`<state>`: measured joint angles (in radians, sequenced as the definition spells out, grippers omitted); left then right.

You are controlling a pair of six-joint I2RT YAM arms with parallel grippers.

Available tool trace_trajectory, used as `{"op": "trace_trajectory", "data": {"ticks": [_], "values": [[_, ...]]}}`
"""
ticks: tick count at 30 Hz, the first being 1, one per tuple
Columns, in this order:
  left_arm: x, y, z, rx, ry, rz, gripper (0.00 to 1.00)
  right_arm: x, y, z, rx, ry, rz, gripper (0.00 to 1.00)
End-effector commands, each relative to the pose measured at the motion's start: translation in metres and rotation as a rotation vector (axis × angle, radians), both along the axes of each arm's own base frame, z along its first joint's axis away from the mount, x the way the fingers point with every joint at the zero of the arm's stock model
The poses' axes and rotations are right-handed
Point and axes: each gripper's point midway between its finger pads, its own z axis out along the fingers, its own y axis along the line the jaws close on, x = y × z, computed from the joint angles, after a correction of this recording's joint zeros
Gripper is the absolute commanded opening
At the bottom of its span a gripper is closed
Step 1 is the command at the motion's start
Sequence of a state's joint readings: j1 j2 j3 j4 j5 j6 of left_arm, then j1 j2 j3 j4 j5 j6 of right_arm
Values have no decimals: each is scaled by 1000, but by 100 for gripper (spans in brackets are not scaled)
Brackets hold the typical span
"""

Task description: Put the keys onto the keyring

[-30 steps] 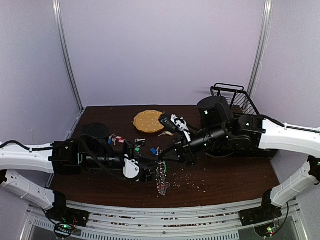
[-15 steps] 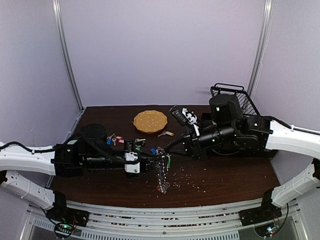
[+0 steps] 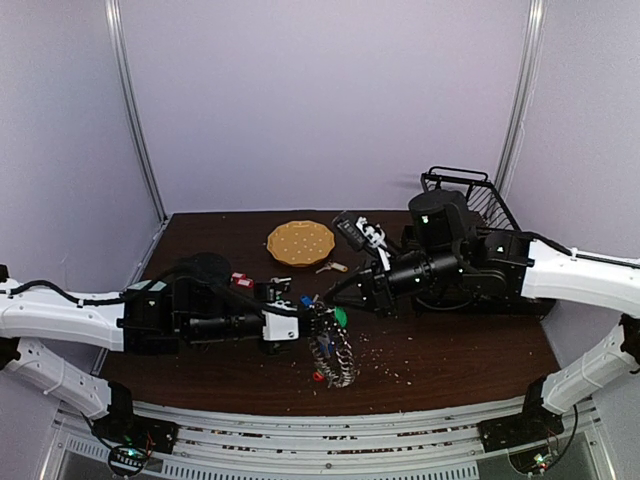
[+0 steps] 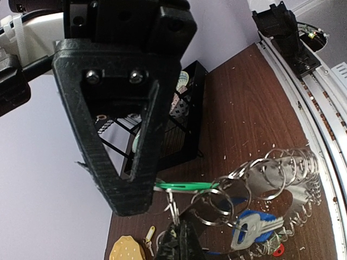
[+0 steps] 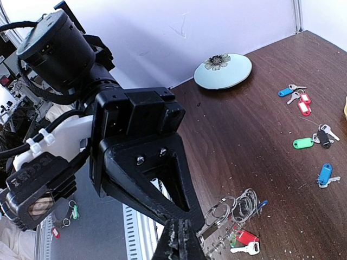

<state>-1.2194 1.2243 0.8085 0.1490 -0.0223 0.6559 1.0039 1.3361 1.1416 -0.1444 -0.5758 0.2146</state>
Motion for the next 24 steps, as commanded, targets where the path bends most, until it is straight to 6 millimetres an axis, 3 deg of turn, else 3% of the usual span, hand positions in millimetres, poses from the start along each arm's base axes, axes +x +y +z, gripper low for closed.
{"op": "trace_trajectory", "data": {"ticks": [1,7,17,24], "values": [[12,-2,24,-96,-21,68,0,-1,9,10,28,-3,1,0],[23,-2,27,-130,-11,132,0,4,16,7,32,14,-31,0],[29,-6,39,-259,74,175,0,51,5,12,28,-43,-301,0],[38,-3,46,-327,94,233,0,46,10,14,59,-46,-263,0]]}}
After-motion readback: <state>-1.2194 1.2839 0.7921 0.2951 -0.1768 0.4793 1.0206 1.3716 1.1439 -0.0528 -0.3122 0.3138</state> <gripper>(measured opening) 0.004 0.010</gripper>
